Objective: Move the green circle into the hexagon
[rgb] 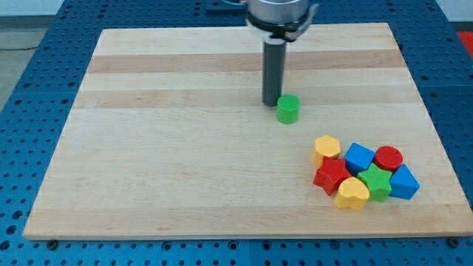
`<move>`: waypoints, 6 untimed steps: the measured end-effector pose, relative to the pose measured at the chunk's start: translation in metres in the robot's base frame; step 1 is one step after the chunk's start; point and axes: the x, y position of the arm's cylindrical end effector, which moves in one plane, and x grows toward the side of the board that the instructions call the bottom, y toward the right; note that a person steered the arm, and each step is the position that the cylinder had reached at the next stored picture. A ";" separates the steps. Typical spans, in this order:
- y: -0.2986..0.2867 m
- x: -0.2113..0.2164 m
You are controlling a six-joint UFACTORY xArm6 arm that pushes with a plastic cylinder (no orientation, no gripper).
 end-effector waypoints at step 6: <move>0.054 0.067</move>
